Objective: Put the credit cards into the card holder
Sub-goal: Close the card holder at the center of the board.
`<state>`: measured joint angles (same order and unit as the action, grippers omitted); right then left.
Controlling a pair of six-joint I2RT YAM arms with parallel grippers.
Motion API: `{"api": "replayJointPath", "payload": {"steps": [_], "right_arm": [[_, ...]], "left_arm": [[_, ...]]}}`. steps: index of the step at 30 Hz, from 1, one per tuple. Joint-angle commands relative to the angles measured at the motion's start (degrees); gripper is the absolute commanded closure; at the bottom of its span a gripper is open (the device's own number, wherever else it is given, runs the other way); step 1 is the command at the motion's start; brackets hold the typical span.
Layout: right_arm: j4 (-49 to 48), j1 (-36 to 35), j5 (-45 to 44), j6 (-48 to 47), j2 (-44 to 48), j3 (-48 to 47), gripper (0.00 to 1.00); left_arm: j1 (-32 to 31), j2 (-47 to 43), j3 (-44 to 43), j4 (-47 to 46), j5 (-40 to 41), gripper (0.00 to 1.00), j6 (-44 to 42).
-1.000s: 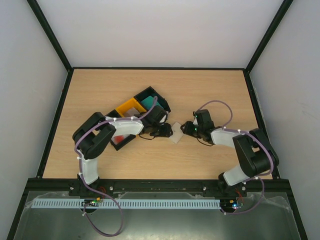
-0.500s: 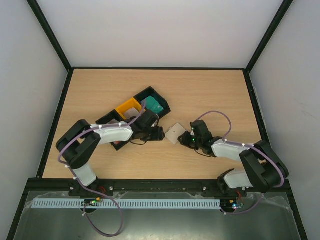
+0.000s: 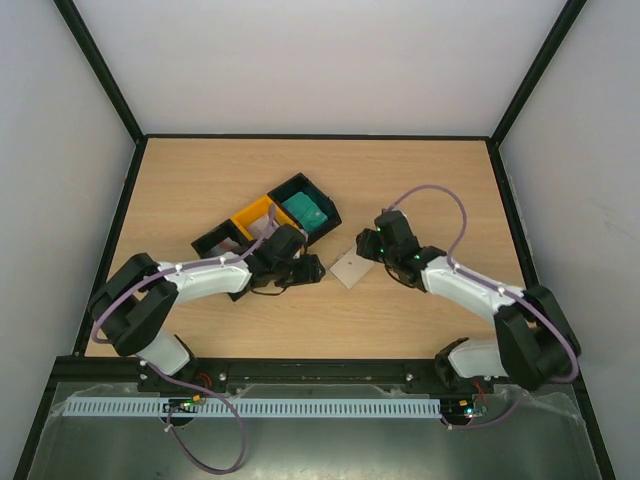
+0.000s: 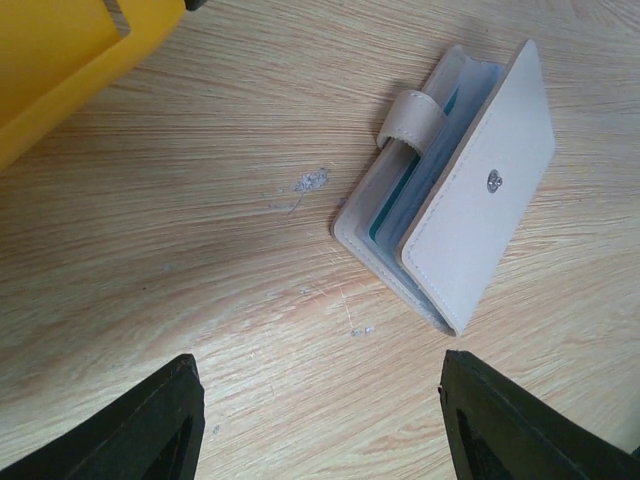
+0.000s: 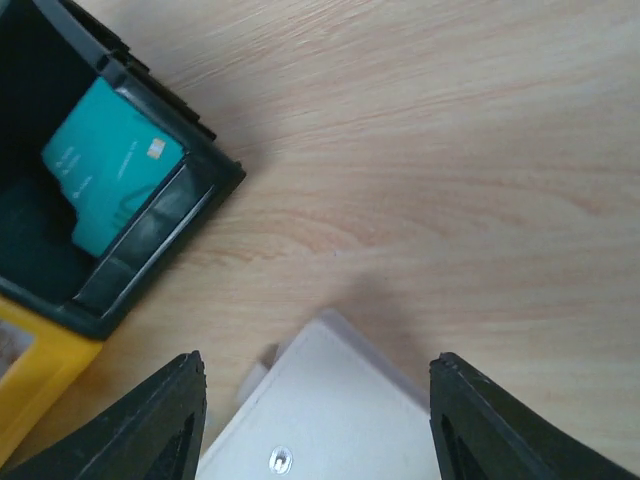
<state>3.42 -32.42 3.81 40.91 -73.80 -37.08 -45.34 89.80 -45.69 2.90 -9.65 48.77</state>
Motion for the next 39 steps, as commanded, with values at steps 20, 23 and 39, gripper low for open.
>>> {"api": "replayJointPath", "payload": {"steps": [20, 23, 39], "right_arm": [[-3.1, 2.1, 14.2, -3.4, -11.4, 4.3, 0.66], [-3.8, 0.7, 13.9, 2.0, -8.5, 7.2, 0.69], [-10.8, -14.4, 3.5, 32.4, 2.0, 17.6, 0.8]], "left_arm": [[-0.5, -3.6, 4.0, -3.2, -2.0, 0.34, 6.2], [-0.7, -3.9, 5.0, -4.0, -2.0, 0.35, 7.5], [-4.0, -8.5, 14.7, -10.8, -1.5, 0.44, 18.2]]}}
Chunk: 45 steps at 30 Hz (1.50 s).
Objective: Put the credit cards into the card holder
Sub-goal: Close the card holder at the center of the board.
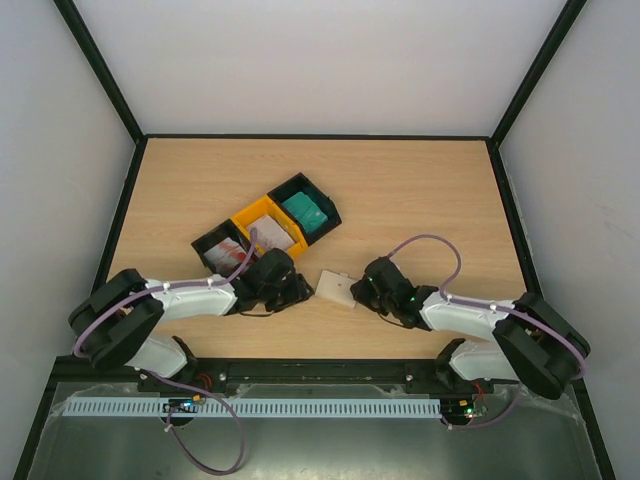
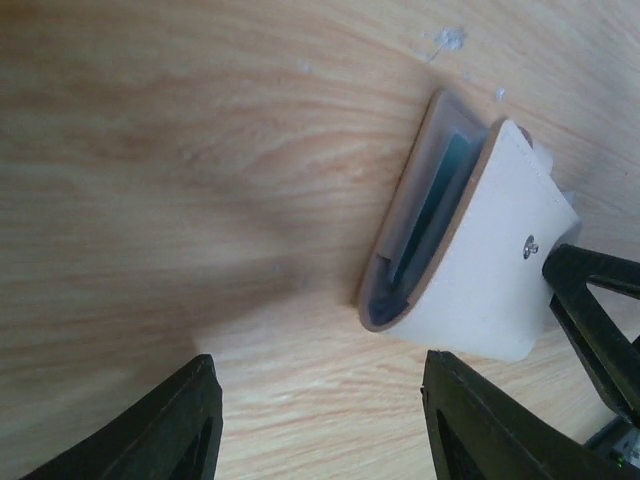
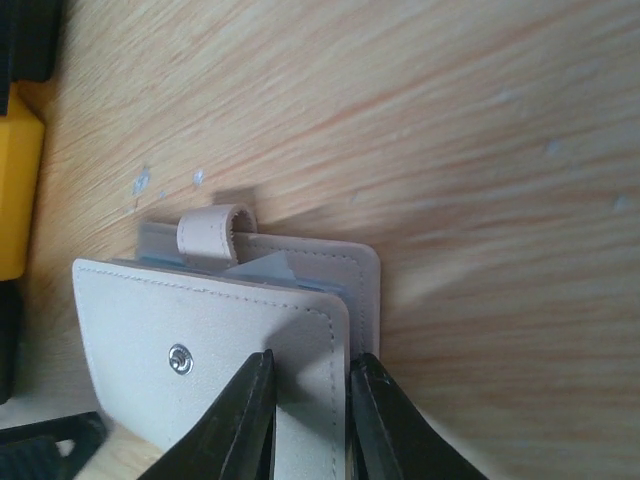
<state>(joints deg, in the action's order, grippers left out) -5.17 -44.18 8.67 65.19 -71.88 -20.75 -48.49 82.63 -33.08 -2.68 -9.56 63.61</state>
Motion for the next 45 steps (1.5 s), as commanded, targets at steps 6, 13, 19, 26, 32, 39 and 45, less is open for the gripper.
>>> {"api": "replayJointPath", "payload": {"steps": [6, 13, 19, 26, 32, 39, 45], "right_arm": [[-2.7, -6.2, 2.2, 5.4, 0.3, -3.3, 0.72], [16.2, -6.2, -13.3, -6.9, 5.9, -11.4, 0.59], [17.3, -5.3, -18.0, -17.6, 2.6, -14.2, 0.55], [13.1, -4.5, -8.7, -32.4, -8.7, -20.3, 0.56], [9.2, -1.9, -3.9, -37.7, -14.5, -21.5, 0.58], [10.1, -1.5, 1.3, -36.6, -15.6, -19.3, 0.73], [11.0, -1.6, 3.8, -32.4, -9.4, -13.2, 0.76]], "left_arm": [[-1.0, 0.6, -0.1, -5.2, -1.6, 0.43, 3.3], [-0.9, 4.7, -7.1, 2.0, 2.2, 0.51, -0.4], [-1.0, 6.7, -8.8, 4.1, 3.0, 0.52, -1.0], [-1.7, 5.0, -7.1, 4.0, 2.2, 0.46, 0.5], [-2.0, 4.8, -4.5, 1.0, 0.6, 0.36, 3.6], [-2.2, 4.8, -4.2, 0.3, -0.3, 0.36, 5.2], [-2.4, 4.0, -4.0, 1.3, -1.1, 0.36, 6.2]]}}
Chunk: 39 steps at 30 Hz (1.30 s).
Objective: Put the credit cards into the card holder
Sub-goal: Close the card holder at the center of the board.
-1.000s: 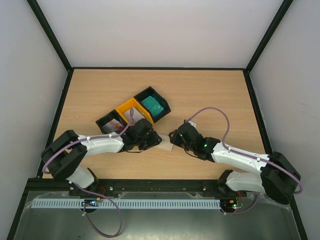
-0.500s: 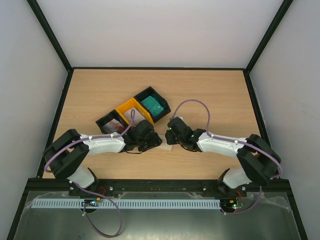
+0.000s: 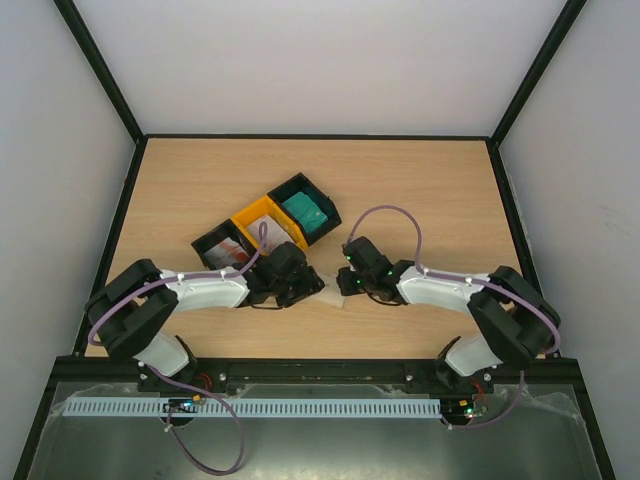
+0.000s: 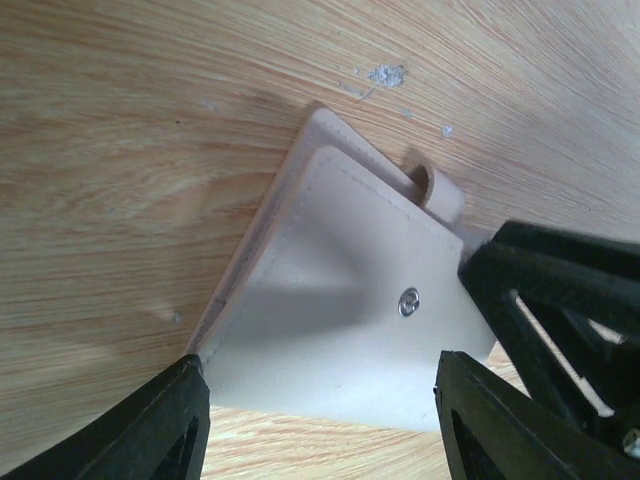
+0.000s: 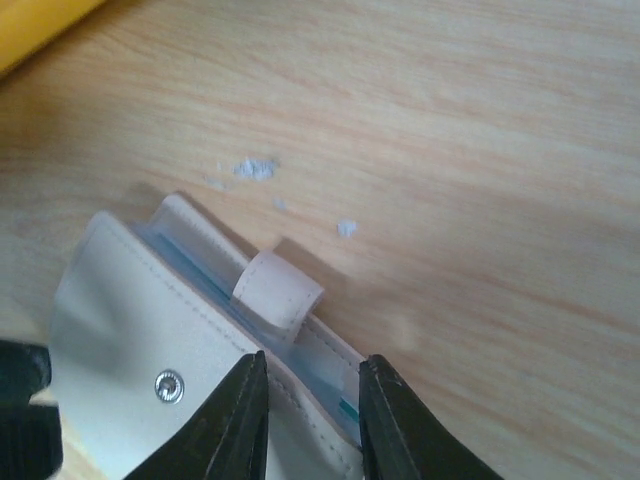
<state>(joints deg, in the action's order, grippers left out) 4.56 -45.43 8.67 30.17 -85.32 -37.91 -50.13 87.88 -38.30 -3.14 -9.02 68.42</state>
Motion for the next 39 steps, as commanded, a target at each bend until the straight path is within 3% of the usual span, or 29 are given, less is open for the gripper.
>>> {"api": "replayJointPath", "payload": {"steps": [1, 16, 20, 26, 31, 34, 39], "right_arm": [[1.4, -0.5, 4.4, 3.1, 4.9, 4.8, 0.77], [-2.1, -5.1, 8.7, 13.2, 7.4, 11.0, 0.85], [-4.4, -5.4, 9.7, 18.6, 7.8, 12.7, 0.86], [-9.9, -5.5, 10.6, 25.4, 11.2, 16.5, 0.92], [-15.0, -5.6, 15.0, 26.7, 12.9, 18.4, 0.94], [-15.7, -5.5, 16.7, 24.9, 13.3, 18.3, 0.88], [-4.3, -5.4, 4.8, 20.3, 16.9, 14.2, 0.82]], "left_arm": [[-0.9, -1.6, 1.3, 2.1, -1.2, 0.36, 1.4], [-2.2, -9.1, 5.3, 6.3, 0.8, 0.23, 3.9], [-2.3, -8.0, 6.8, 3.4, -1.1, 0.34, 4.5], [-2.2, -2.8, 1.5, 5.9, -0.7, 0.56, -0.1], [-0.9, 2.4, -4.6, 7.2, -1.7, 0.61, -7.4], [0.3, 5.7, -7.1, 6.2, -4.2, 0.64, -11.5], [2.4, 9.0, -10.8, 6.7, -8.8, 0.65, -18.1]]}}
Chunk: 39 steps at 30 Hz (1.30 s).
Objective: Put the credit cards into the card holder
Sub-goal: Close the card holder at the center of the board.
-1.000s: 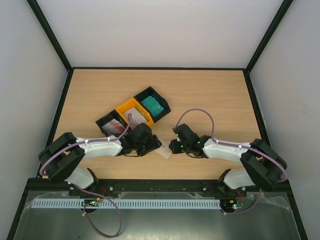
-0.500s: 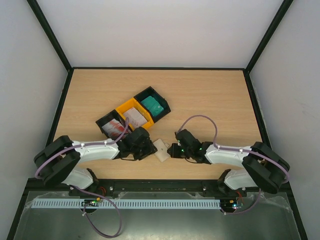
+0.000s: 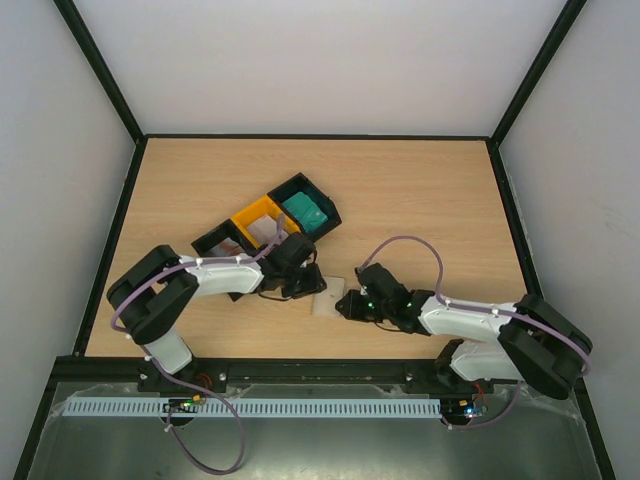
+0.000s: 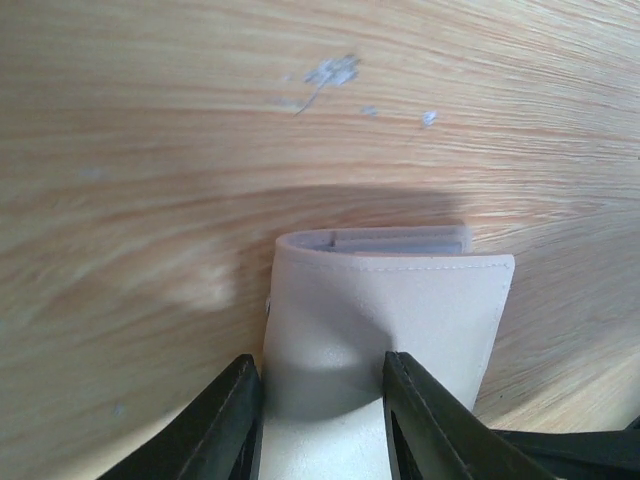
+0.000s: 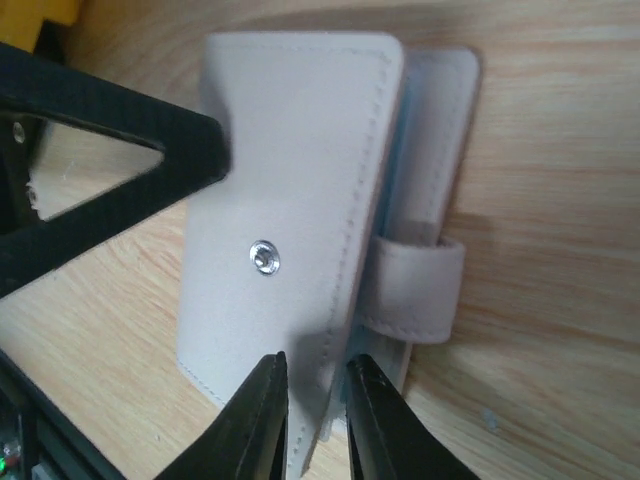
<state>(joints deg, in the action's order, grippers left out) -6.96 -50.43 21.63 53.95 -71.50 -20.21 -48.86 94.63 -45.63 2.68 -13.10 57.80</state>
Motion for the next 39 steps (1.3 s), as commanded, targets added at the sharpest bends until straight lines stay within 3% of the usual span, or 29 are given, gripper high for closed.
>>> {"api": "replayJointPath", "payload": {"steps": [1, 5, 8, 14, 21, 26, 32, 36, 39], "right_arm": [[9.5, -0.3, -11.6, -3.9, 4.0, -4.3, 0.77], [18.0, -0.2, -24.6, -4.7, 6.7, -6.2, 0.63], [19.3, -0.1, -25.1, -4.4, 7.3, -5.5, 0.6], [18.1, -0.2, -16.8, -8.1, 2.9, -6.0, 0.68], [14.3, -0.3, -8.7, -13.4, -1.1, -7.4, 0.68], [13.5, -0.3, -10.5, -14.2, -5.6, -8.7, 0.7], [14.0, -0.3, -15.3, -15.5, -9.1, -10.4, 0.74], [13.5, -0.5, -19.1, -15.1, -11.2, -10.8, 0.78], [13.3, -0.5, -22.5, -13.0, -12.6, -11.5, 0.81]], "left_arm": [[1.3, 2.7, -4.4, 1.9, -4.7, 0.64, -8.4], [1.5, 2.1, -5.6, 3.6, -4.7, 0.58, -10.4], [1.4, 1.0, -5.3, 3.8, -5.2, 0.52, -10.7], [1.4, -0.2, -3.7, 3.6, -6.5, 0.56, -10.0], [1.1, 2.1, -3.7, 5.8, -5.5, 0.62, -10.5], [-0.3, 3.8, -5.3, 9.5, -1.6, 0.67, -12.1], [-5.5, 6.8, -8.8, 17.6, 8.9, 0.7, -15.9], [-8.5, 9.8, -9.9, 22.2, 15.9, 0.77, -17.2], [-9.4, 11.1, -8.3, 22.5, 16.9, 0.8, -17.9]]}}
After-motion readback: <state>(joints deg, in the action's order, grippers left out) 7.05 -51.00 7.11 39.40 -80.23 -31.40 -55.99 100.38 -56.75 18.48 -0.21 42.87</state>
